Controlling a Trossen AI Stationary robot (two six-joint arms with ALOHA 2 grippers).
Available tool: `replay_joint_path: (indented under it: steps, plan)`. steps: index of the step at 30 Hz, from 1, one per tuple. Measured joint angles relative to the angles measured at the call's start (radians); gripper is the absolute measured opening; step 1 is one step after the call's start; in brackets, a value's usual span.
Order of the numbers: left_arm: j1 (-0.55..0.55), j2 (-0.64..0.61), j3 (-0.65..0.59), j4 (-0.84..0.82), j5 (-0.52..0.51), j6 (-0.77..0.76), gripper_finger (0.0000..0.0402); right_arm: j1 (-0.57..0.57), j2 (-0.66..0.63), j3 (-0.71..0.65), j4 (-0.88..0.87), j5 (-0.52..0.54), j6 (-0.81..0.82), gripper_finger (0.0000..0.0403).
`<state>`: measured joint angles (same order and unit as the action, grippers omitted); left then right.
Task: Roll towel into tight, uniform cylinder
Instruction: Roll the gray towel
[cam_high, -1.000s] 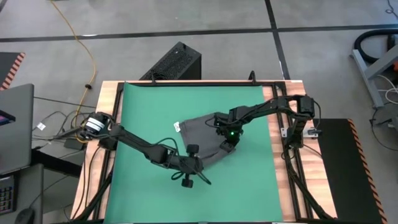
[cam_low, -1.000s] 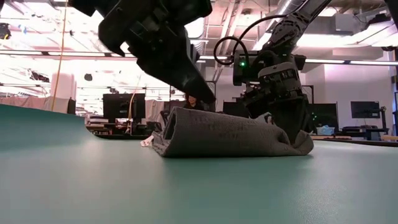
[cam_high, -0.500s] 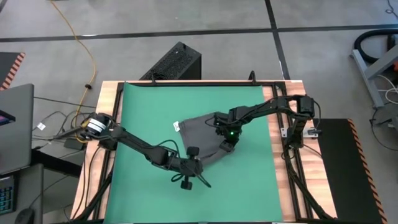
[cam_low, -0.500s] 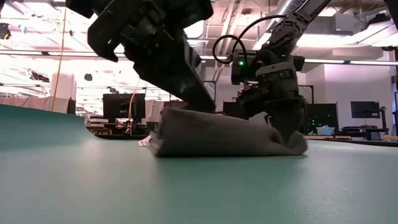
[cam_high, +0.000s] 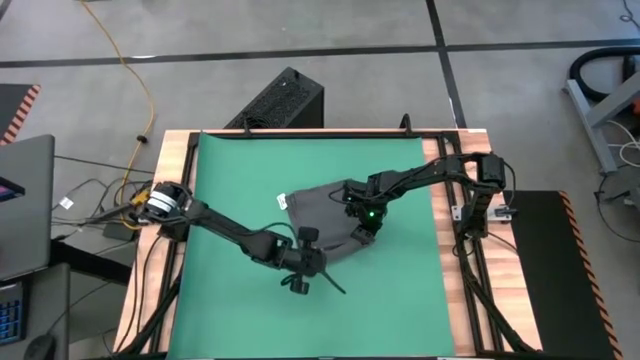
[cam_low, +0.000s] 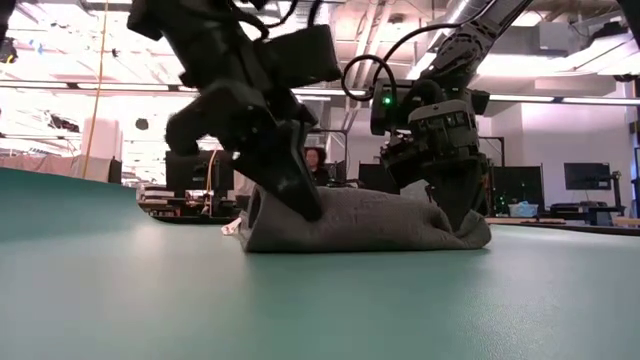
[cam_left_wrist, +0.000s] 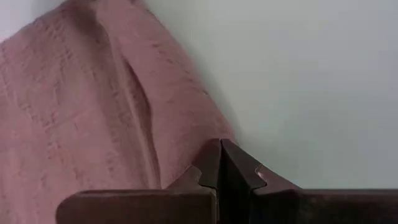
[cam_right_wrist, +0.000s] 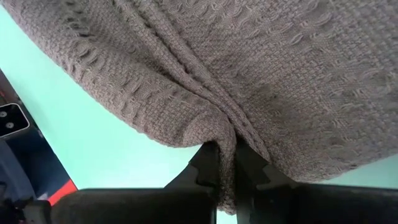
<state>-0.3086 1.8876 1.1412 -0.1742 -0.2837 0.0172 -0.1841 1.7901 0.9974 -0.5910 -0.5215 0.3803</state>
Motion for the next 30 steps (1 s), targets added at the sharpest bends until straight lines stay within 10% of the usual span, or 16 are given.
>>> replay_joint_path:
  steps: [30]
  plan:
    - [0.179,0.036,-0.062,-0.023,0.21,-0.032,0.0,-0.003,-0.053,0.0,0.005,0.06,-0.023,0.0089]
